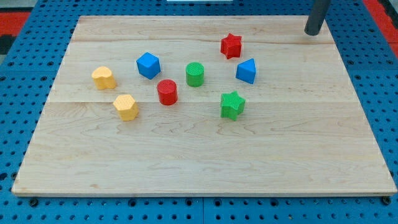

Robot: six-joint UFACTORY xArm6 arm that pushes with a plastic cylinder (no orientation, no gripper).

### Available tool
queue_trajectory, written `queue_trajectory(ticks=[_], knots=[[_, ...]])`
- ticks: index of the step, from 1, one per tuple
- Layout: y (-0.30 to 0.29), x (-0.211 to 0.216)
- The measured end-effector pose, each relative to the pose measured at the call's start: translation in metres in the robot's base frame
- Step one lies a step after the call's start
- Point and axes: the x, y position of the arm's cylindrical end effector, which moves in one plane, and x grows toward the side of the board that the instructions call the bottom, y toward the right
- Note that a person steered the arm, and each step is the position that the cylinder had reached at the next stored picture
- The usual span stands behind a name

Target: Push the blue triangle towards the center right

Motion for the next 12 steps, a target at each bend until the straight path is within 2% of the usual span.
queue_trajectory(ticks=[3,4,5,7,8,9,10,12], knots=[[-0.001,0.001],[-0.018,0.022],[-0.043,0.032],[-0.127,0.092],[-0.178,0.09],[-0.199,0.097],[-0.194,0.126],[-0.098,0.16]])
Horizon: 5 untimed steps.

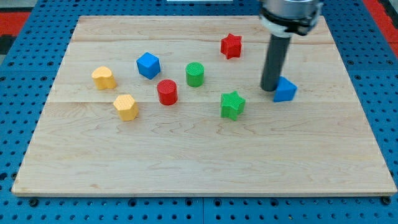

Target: Push the blue triangle towards the center right

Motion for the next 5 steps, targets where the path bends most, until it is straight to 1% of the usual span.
queue_trajectory(ticks=[1,2,3,5], knots=[[0.017,0.0],[0.011,0.0],[-0.005,-0.009],[-0.067,-0.014]])
